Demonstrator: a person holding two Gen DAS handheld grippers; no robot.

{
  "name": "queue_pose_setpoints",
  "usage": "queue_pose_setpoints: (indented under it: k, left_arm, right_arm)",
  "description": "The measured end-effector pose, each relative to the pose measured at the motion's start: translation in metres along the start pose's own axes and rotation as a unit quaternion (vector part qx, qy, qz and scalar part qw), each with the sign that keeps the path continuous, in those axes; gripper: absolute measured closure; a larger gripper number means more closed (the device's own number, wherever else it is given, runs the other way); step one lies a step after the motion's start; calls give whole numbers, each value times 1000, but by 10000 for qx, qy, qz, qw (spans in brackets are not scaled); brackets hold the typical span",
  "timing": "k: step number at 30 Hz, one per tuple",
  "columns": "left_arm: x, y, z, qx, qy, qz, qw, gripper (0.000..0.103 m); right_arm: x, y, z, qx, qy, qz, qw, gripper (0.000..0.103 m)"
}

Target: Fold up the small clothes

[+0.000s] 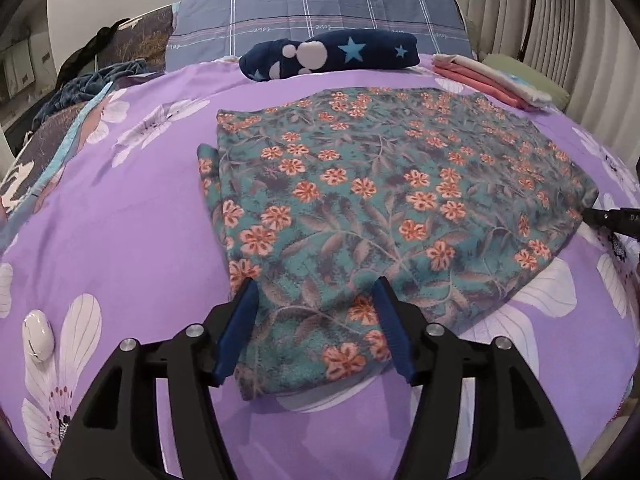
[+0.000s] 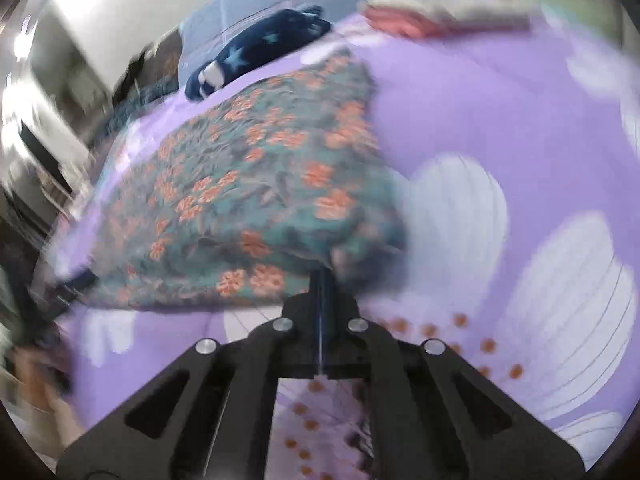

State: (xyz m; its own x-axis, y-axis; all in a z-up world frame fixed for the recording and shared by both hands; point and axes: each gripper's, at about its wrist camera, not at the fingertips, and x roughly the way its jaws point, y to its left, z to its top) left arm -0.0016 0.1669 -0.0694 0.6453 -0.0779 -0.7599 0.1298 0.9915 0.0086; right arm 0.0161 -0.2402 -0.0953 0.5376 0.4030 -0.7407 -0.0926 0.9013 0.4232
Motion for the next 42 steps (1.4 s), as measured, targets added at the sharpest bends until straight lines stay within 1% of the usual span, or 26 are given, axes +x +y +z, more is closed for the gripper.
queue_pose_setpoints:
  k: [2,3,4,6,7,9,10,11,12,13,14,17,19,23,25,29,30,31,32,34,35,37,39,40,41,42]
  left_arm:
    - [-3,3,2,-144,2,-47,9999,41]
    - [-6,5,3,-233,-17,-104,9997,41]
    - [-10,9,4,-356,-63,-164,9992,41]
    - [-22,22,3,-664,-230,-187,9973,41]
    - [-27,29,3,-796,-302,-144,9963,41]
    - [-37,52,-1,-1140,-402,13,9927,41]
    - [-39,62,-3,-1287,-415,86,9908,41]
    - [-41,69,-6,-1402,-414,130,9892,41]
    - [-43,78,-10,-1540,-413,153,9871,41]
    - [-45,84,-13,-1646,-421,142,9854,41]
    - [-47,91,-18,-1758,-435,96,9834,41]
    - [-49,100,-26,-1816,-416,90,9825,41]
    - [-48,107,-32,-1802,-383,156,9828,41]
    - [-44,127,-38,-2042,-440,-65,9779,41]
    - [-40,133,-37,-2135,-478,-242,9755,41]
    - [-23,145,-18,-2140,-512,-898,9714,41]
    - [-14,149,-6,-2091,-518,-1146,9698,41]
    - [-7,151,1,-2102,-509,-1256,9682,41]
    - [1,153,9,-2134,-482,-1419,9654,41]
    - [24,155,28,-2198,-331,-2044,9533,41]
    - [42,152,39,-2204,-158,-2318,9474,41]
    - [64,143,50,-2141,124,-2359,9478,40]
    - [79,136,63,-1967,69,-2323,9525,40]
    - [82,134,67,-1932,64,-2349,9526,40]
    - [88,133,72,-1960,93,-2431,9499,40]
    - [94,134,76,-2063,134,-2577,9439,40]
  right_arm:
    - [-5,0,-1,88,-5,-2,10000,103]
    - [-6,7,-1,-59,-57,-112,9999,98]
    - [-8,21,-2,-321,-150,-227,9991,86]
    - [-11,57,-6,-1009,-369,-169,9941,75]
    - [-11,76,-7,-1378,-459,-93,9894,70]
    - [-10,116,-17,-2123,-530,81,9757,66]
    - [-6,142,-23,-2556,-535,174,9651,63]
    - [-1,172,-34,-3106,-531,263,9487,61]
    - [5,189,-40,-3421,-537,284,9377,58]
    - [10,213,-54,-3917,-580,254,9179,57]
    - [19,241,-72,-4528,-708,132,8887,56]
    - [34,286,-111,-5513,-974,-38,8286,49]
    - [51,309,-128,-5920,-904,-63,8008,48]
    - [81,335,-139,-6255,-850,-394,7745,48]
    - [90,344,-136,-6262,-875,-494,7732,48]
    - [112,360,-125,-6143,-756,-635,7828,48]
    - [114,362,-123,-6111,-737,-652,7854,49]
    - [118,366,-120,-6075,-714,-656,7884,52]
    - [121,369,-119,-6057,-692,-642,7900,55]
    - [124,374,-120,-6059,-654,-628,7904,63]
    - [125,376,-122,-6077,-668,-648,7887,64]
    - [127,379,-125,-6132,-742,-734,7830,65]
    - [126,379,-127,-6135,-762,-764,7823,65]
    - [129,380,-125,-6122,-750,-768,7834,65]
    - [130,380,-123,-6100,-730,-769,7853,65]
    - [131,380,-122,-6086,-721,-769,7865,65]
